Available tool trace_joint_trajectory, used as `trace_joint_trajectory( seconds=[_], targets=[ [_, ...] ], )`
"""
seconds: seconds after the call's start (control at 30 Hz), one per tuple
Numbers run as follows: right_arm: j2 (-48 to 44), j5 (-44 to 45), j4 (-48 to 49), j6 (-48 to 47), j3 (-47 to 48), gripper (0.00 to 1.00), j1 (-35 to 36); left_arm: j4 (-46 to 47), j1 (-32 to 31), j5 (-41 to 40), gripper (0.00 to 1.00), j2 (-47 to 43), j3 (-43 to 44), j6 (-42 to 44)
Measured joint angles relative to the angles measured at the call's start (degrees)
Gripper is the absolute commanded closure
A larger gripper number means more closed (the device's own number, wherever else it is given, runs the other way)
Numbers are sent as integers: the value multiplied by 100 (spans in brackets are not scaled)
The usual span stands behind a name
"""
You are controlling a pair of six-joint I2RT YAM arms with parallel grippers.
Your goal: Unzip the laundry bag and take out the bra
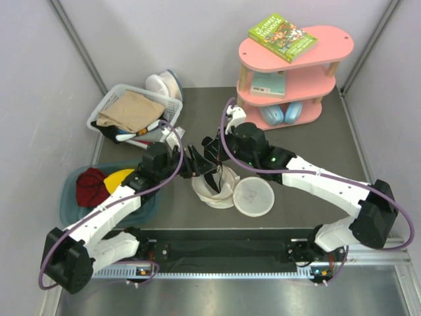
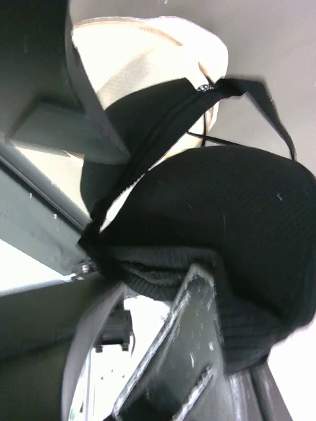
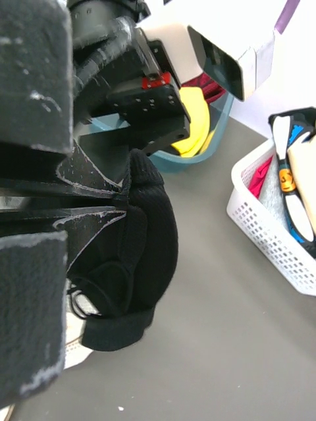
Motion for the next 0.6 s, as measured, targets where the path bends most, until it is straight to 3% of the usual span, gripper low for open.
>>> trace_joint_trajectory(
  seconds=[0.03, 0.1, 0.13, 0.3, 0.47, 0.6],
  targets=[
    [0, -17, 31, 9, 0, 100, 0, -39, 0, -101, 51, 0, 4, 37],
    [9, -52, 74, 15, 0, 100, 0, -79, -7, -232, 60, 0, 7, 46],
    [15, -72, 90, 22, 0, 100, 2, -85, -9, -286, 70, 4, 11, 57],
    [120, -122, 118, 44, 0, 100, 7, -92, -31, -404, 100, 153, 66, 61],
    [160, -175, 125, 50, -7, 96, 15, -107, -39, -527, 100, 234, 74, 72],
    [160, -166, 118, 63, -15, 66, 20, -302, -44, -785, 100, 229, 125, 140]
  ],
)
